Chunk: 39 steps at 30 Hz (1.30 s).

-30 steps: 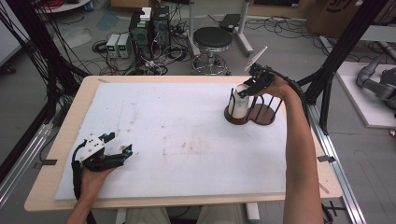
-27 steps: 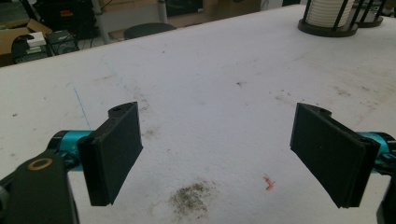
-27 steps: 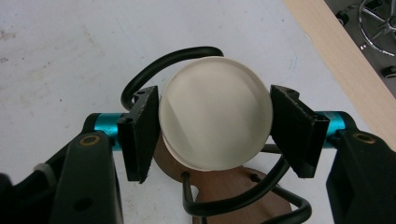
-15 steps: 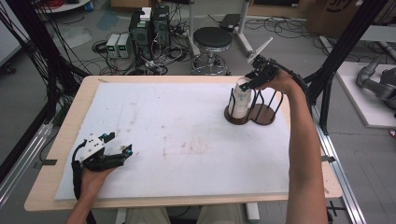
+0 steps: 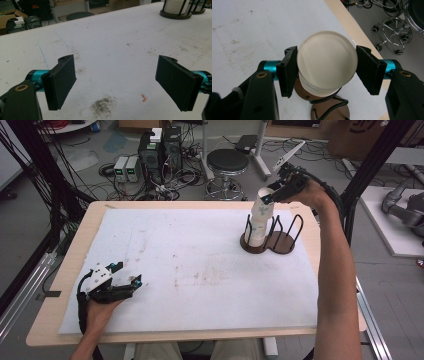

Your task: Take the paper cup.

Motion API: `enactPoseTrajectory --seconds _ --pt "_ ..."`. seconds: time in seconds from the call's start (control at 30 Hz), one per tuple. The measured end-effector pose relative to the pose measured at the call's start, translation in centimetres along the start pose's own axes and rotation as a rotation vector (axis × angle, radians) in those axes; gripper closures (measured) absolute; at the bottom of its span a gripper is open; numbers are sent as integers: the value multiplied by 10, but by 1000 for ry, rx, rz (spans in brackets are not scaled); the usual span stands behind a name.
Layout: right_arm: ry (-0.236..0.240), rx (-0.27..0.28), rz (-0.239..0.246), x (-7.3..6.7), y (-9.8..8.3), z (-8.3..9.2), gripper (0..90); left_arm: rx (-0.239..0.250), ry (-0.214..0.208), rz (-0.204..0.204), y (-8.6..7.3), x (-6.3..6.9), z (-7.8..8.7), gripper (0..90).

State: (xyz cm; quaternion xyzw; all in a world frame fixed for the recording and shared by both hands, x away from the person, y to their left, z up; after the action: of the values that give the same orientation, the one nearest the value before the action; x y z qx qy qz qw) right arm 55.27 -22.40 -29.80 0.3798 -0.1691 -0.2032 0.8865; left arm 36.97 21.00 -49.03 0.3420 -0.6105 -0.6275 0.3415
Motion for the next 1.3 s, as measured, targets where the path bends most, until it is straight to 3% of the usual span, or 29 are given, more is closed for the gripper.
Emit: enactPoseTrajectory --seconds 0.3,0.43,0.57,0.7,0.9,1.3 --pt "-7 3 3 0 2 6 385 0 -1 -1 0 0 0 165" --pt "18 80 -8 -7 11 12 386 0 -1 -1 0 0 0 165" --pt "29 122 -6 -16 13 20 386 1 -1 1 0 0 0 165" --pt "62 212 5 -35 17 31 385 0 -1 0 0 0 0 164" --pt "82 300 5 -58 19 41 385 2 -3 6 0 0 0 164" --pt "131 375 2 -111 3 38 385 4 -2 7 0 0 0 164"
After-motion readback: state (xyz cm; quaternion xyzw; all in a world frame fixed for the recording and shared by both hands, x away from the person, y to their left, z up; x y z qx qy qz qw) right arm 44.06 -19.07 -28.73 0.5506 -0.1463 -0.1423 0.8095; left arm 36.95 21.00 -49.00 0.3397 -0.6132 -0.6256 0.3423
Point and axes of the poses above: each handheld gripper's, and its own axes: z roughly backward along the jaws, y roughly out of its top, x roughly to its right, the point moved 10 cm from there along -z, roughly forward along the jaws, and after that the axes turned 15 degrees about x, right-handed, at the moved point
